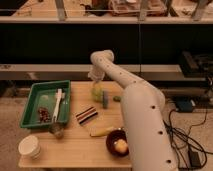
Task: Stack cups on top of each other
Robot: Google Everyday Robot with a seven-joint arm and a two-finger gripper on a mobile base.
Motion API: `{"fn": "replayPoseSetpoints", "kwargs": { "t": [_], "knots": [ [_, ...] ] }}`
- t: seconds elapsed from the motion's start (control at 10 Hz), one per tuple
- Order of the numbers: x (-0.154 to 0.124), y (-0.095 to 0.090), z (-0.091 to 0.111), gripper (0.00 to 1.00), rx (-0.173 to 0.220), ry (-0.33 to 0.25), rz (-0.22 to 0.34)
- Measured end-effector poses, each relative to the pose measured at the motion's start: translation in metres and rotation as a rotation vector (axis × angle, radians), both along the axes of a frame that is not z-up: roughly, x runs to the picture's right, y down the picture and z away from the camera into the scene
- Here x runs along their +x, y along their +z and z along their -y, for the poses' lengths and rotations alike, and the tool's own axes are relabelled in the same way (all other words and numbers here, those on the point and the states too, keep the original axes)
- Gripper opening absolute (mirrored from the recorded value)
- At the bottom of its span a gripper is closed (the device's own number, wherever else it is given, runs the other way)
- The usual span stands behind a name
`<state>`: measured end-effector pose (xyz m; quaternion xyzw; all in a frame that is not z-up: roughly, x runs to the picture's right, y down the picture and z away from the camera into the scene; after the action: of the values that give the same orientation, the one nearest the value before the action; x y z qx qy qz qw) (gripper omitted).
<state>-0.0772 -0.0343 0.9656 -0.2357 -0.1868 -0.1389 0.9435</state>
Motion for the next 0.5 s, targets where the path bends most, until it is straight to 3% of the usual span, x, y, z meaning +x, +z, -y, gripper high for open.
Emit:
{"fn": "replayPoseSetpoints", "kwargs": {
  "t": [0.3, 0.5],
  "knots": [
    [0.008, 0.014, -0.010, 0.41, 0.008, -0.038, 0.000],
    [0.010, 0.020, -0.011, 0.36, 0.003, -0.075, -0.024]
  ]
}}
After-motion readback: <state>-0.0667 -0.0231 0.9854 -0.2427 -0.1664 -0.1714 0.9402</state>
